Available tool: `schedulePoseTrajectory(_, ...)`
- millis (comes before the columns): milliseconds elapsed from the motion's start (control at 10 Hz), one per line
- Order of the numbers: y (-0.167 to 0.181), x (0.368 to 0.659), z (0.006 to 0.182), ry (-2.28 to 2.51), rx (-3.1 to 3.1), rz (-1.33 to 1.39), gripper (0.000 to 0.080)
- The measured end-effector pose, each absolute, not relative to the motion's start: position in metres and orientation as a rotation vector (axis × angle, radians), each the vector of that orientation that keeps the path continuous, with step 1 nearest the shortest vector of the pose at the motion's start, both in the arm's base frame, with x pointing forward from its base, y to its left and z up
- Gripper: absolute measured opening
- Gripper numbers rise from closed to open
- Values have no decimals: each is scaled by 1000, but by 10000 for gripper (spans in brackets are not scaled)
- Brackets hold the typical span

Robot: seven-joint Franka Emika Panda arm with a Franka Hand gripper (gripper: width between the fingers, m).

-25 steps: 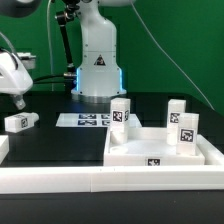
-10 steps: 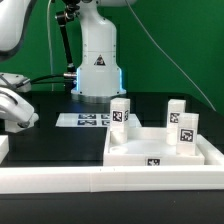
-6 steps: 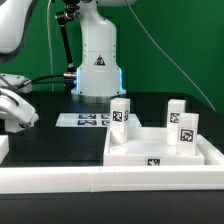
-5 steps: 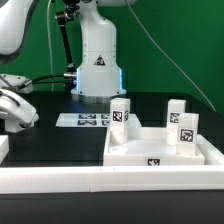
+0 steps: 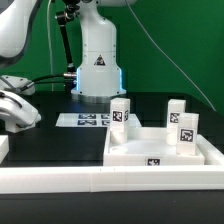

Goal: Assemble square table

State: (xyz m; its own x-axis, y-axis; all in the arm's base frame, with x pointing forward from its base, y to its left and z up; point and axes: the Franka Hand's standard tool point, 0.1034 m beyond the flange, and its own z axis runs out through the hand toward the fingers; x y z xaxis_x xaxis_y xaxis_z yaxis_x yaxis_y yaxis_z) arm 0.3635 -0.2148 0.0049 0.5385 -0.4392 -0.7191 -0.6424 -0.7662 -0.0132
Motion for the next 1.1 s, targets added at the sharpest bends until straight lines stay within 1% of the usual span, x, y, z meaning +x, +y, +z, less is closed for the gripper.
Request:
schedulePoseTrajectory(100,-214,368,10,903,-2497,1056,288)
schedulePoseTrajectory(400,-206,402,55,948,-2503,1081,288)
schedulePoseTrajectory(600,-198,422,75,1041,-2494,1089,290)
schedulePoseTrajectory(700,-200,431,77,1042,-2508,1073,290)
schedulePoseTrajectory(800,-201,427,73,1046,-2512,1068,290)
schedulePoseTrajectory(1100,-203,428,71,1050,-2522,1054,290)
